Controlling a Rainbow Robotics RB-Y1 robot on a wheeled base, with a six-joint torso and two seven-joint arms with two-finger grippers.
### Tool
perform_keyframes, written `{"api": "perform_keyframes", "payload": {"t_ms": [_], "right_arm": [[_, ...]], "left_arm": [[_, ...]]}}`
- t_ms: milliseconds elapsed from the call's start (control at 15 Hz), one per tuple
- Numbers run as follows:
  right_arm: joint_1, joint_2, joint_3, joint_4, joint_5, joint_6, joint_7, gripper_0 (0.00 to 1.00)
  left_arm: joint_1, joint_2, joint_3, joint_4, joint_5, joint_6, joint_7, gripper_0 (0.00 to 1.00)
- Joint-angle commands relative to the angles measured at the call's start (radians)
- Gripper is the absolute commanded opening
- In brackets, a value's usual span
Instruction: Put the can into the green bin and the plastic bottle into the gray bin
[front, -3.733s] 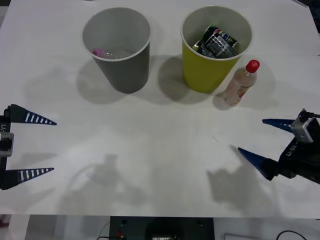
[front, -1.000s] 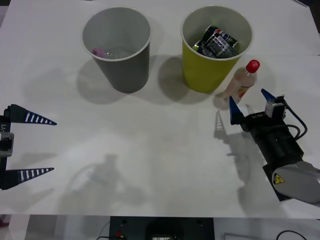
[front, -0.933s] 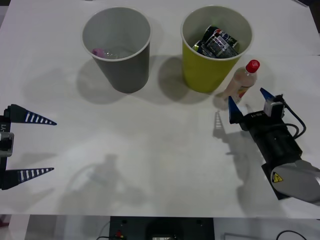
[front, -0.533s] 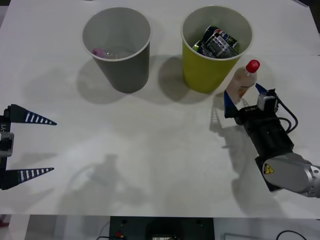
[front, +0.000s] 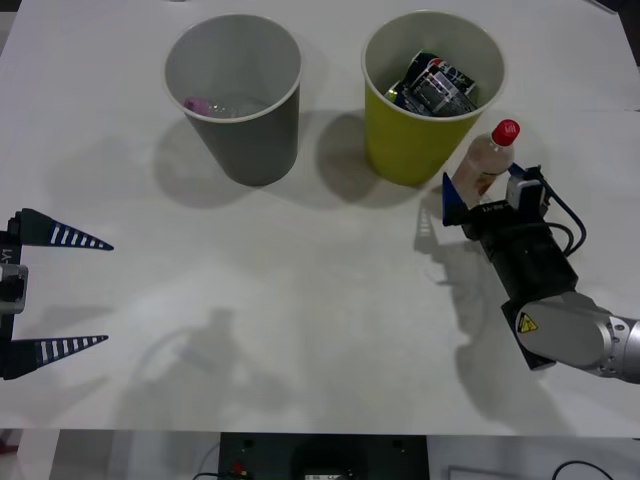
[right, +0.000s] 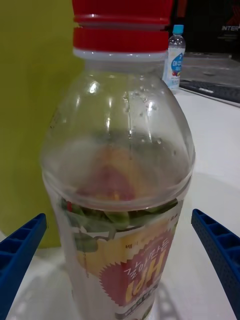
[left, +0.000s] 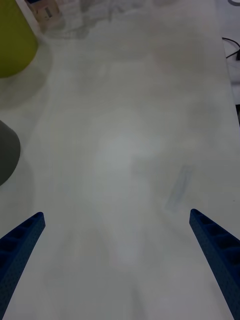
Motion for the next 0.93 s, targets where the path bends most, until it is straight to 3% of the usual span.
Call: {"api": "perform_keyframes", "payload": {"t_ms": [67,267,333,467,533,933], "right_arm": [[-0.012,0.002,0.0,0.003,-0.009,-0.009,0.004,1.0],[-0.019,0.002,0.0,0.003,-0.011,-0.018,0.011,1.0],[-0.019,0.002,0.0,0.001,-0.011,-0.018,0.014,0.93],[-0.019,0.0,0.0,0.003,-0.011,-0.02,0.022,0.09],[-0.019,0.002,0.0,0.003,-0.009,-0.023,0.024,0.0],[-0.012,0.0,0.0,-0.003,0.009,-0.028,0.025,0.0]], "left_arm": [[0.0,0.0,0.0,0.0,0.0,0.0,0.0,1.0],[0.0,0.0,0.0,0.0,0.0,0.0,0.0,1.0],[0.0,0.0,0.0,0.0,0.0,0.0,0.0,1.0],[0.0,0.0,0.0,0.0,0.0,0.0,0.0,1.0],[0.0,0.0,0.0,0.0,0.0,0.0,0.0,1.0],[0.0,0.0,0.0,0.0,0.0,0.0,0.0,1.0]]}}
